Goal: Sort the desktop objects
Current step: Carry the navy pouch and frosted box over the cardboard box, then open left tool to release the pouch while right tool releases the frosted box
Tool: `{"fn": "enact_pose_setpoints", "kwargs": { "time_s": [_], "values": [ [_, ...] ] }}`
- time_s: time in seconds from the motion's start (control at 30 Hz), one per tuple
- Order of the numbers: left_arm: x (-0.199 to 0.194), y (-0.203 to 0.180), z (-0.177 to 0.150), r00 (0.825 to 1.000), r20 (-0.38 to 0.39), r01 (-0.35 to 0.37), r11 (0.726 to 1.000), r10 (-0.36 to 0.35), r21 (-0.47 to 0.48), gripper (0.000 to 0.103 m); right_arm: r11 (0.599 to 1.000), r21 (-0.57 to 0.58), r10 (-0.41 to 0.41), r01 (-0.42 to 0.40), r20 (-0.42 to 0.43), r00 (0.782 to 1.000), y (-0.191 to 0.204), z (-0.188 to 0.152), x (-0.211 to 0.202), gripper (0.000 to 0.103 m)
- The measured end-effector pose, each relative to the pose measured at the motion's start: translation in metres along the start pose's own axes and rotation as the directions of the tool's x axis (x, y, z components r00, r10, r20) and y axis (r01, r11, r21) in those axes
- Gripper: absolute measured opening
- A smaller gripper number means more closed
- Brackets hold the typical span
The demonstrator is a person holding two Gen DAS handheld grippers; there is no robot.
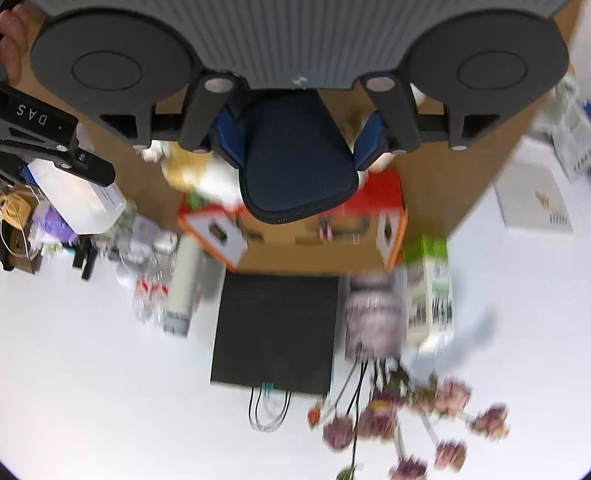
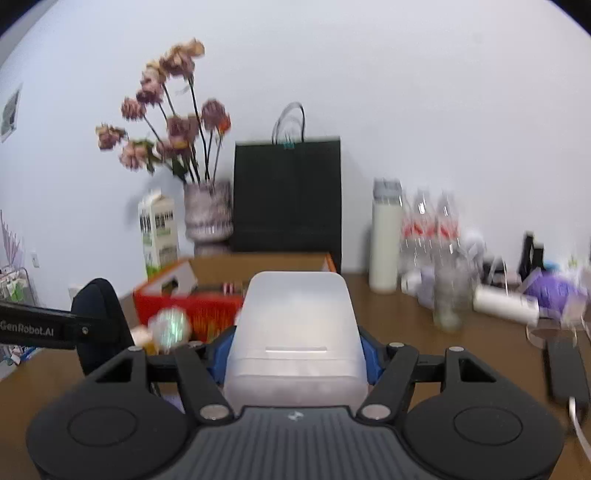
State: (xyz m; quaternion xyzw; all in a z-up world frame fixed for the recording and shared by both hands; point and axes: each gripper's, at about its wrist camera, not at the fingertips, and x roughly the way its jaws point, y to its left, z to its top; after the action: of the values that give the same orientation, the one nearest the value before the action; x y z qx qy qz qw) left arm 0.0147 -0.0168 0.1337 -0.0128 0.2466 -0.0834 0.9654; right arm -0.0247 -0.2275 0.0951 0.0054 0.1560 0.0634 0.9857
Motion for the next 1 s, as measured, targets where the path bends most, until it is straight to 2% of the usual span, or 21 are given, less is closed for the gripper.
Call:
{"fn": "enact_pose_setpoints", "kwargs": {
  "time_s": [0.1,0.17,0.23,0.3,0.37,0.47,0.57,0.63,0.67,0.73,0.77,0.8,0.87,0.93,0.97,1.0],
  "values": [
    [0.021,0.005,0.05,1.0,0.022,0.013,1.0,-0.014,0.016,0.065,1.0,-0.003,0.025,-0.025,0.012,1.0,0.0,0.035,0.032,0.065],
    [0.048,0.01,0.083,0.999,0.008,0.041,0.999,-0.041,0.018,0.066,0.999,-0.002,0.053,-0.053,-0.004,0.999,-0.002,0.06,0.063,0.065],
    [0.086,0.017,0.111,0.997,-0.061,0.047,0.999,-0.049,-0.024,0.065,0.997,0.005,0.082,-0.082,-0.054,0.995,-0.003,0.082,0.108,0.065],
    [0.131,0.024,0.133,0.987,-0.151,0.049,0.998,-0.052,-0.024,0.065,0.996,0.016,0.088,-0.087,-0.117,0.989,-0.003,0.099,0.157,0.065],
    [0.174,0.029,0.145,0.975,-0.221,0.033,0.999,-0.031,0.004,0.065,0.997,0.006,0.075,-0.075,-0.172,0.982,0.0,0.109,0.201,0.065],
    [0.233,0.04,0.157,0.959,-0.284,0.027,0.998,-0.01,0.056,0.065,0.997,-0.008,0.066,-0.071,-0.259,0.964,0.0,0.113,0.264,0.065],
    [0.287,0.044,0.151,0.944,-0.321,-0.035,0.987,0.083,0.154,0.064,0.999,-0.008,0.041,-0.046,-0.345,0.938,0.0,0.107,0.317,0.065],
    [0.318,0.047,0.144,0.936,-0.315,-0.099,0.978,0.154,0.183,0.043,0.999,-0.024,0.019,-0.031,-0.4,0.916,0.001,0.098,0.348,0.065],
    [0.33,0.047,0.143,0.93,-0.328,-0.1,0.973,0.166,0.21,0.026,0.999,-0.013,0.024,-0.032,-0.427,0.904,0.001,0.095,0.361,0.065],
    [0.348,0.052,0.14,0.912,-0.379,-0.093,0.979,0.158,0.184,0.034,0.998,0.02,0.055,-0.052,-0.475,0.878,0.0,0.088,0.384,0.065],
    [0.354,0.054,0.137,0.901,-0.404,-0.093,0.979,0.16,0.18,0.052,0.997,0.037,0.072,-0.062,-0.488,0.87,0.001,0.085,0.392,0.065],
    [0.358,0.057,0.136,0.899,-0.404,-0.105,0.978,0.171,0.18,0.072,0.996,0.046,0.088,-0.075,-0.504,0.859,0.002,0.082,0.399,0.065],
    [0.352,0.057,0.132,0.914,-0.356,-0.124,0.97,0.193,0.208,0.081,0.996,0.051,0.085,-0.069,-0.527,0.846,0.003,0.08,0.407,0.065],
    [0.342,0.058,0.13,0.924,-0.341,-0.095,0.968,0.173,0.234,0.082,0.997,0.057,0.076,-0.055,-0.494,0.866,0.001,0.086,0.4,0.069],
    [0.337,0.059,0.131,0.925,-0.345,-0.083,0.97,0.161,0.229,0.086,0.997,0.059,0.07,-0.047,-0.467,0.881,0.0,0.091,0.393,0.079],
    [0.332,0.06,0.133,0.923,-0.351,-0.082,0.972,0.158,0.22,0.095,0.997,0.06,0.062,-0.039,-0.445,0.893,-0.001,0.096,0.386,0.084]
  ]
}}
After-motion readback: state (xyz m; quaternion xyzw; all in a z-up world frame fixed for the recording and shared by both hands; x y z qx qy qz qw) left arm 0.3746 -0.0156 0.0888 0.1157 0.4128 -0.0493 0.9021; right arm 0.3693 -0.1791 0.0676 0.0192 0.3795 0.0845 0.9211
